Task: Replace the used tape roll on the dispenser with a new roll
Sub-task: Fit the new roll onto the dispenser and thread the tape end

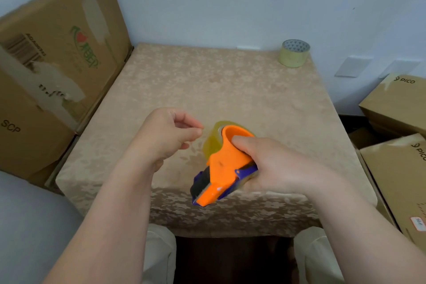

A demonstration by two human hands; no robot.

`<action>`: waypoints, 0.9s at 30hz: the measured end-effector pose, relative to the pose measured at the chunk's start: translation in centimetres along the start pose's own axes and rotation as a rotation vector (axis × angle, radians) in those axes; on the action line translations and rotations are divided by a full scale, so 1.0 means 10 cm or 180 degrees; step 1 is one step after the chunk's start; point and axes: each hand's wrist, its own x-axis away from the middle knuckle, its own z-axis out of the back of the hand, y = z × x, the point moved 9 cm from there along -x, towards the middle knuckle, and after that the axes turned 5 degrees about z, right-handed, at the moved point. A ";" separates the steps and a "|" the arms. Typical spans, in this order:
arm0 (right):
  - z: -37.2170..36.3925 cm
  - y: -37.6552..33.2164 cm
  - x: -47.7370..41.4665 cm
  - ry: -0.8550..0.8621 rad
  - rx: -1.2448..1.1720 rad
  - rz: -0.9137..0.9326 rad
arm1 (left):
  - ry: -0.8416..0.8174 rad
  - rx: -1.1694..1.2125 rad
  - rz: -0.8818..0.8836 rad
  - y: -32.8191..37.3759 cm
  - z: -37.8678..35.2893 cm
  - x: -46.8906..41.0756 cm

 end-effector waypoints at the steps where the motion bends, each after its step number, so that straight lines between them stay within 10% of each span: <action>1: 0.02 0.00 -0.01 0.0088 0.0180 0.0008 | 0.0080 0.0013 -0.0104 0.03 0.00 0.00; 27: 0.59 0.29 0.13 0.2066 0.1622 -0.0512 | 0.0610 0.0141 -0.1189 0.48 0.04 0.23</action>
